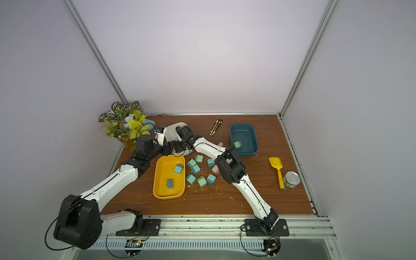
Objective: Place the plugs by color into the storage box
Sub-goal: Place the plug in the storage box.
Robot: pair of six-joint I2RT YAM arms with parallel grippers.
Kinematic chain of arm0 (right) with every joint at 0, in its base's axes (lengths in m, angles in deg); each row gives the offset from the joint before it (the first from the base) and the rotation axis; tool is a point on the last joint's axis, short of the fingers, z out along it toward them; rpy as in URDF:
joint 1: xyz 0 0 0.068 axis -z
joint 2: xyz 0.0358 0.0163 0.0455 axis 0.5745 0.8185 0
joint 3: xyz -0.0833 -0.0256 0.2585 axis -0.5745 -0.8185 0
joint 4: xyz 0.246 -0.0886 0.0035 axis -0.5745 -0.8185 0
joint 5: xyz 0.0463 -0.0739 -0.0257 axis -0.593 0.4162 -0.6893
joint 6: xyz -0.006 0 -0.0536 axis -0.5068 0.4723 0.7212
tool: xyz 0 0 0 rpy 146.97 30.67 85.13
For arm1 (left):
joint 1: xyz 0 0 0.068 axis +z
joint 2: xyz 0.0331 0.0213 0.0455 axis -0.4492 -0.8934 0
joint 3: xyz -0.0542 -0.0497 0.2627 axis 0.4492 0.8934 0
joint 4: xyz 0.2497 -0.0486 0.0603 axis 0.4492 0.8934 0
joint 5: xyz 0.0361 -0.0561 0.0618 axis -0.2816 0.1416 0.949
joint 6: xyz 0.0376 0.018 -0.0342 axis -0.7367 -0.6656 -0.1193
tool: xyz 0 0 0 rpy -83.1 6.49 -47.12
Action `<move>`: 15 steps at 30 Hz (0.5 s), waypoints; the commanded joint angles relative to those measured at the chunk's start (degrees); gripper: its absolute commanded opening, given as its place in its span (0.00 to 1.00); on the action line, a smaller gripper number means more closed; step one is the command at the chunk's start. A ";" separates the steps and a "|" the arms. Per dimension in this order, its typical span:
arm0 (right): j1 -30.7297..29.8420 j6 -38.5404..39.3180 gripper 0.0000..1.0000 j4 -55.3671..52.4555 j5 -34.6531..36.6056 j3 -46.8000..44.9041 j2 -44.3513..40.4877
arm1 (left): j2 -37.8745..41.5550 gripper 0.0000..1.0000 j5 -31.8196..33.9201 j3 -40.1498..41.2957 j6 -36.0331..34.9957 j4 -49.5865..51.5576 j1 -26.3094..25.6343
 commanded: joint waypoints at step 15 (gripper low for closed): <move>-0.26 -5.86 0.68 7.48 0.71 -16.61 -21.68 | 5.85 0.65 -2.99 2.60 2.66 -4.07 -0.39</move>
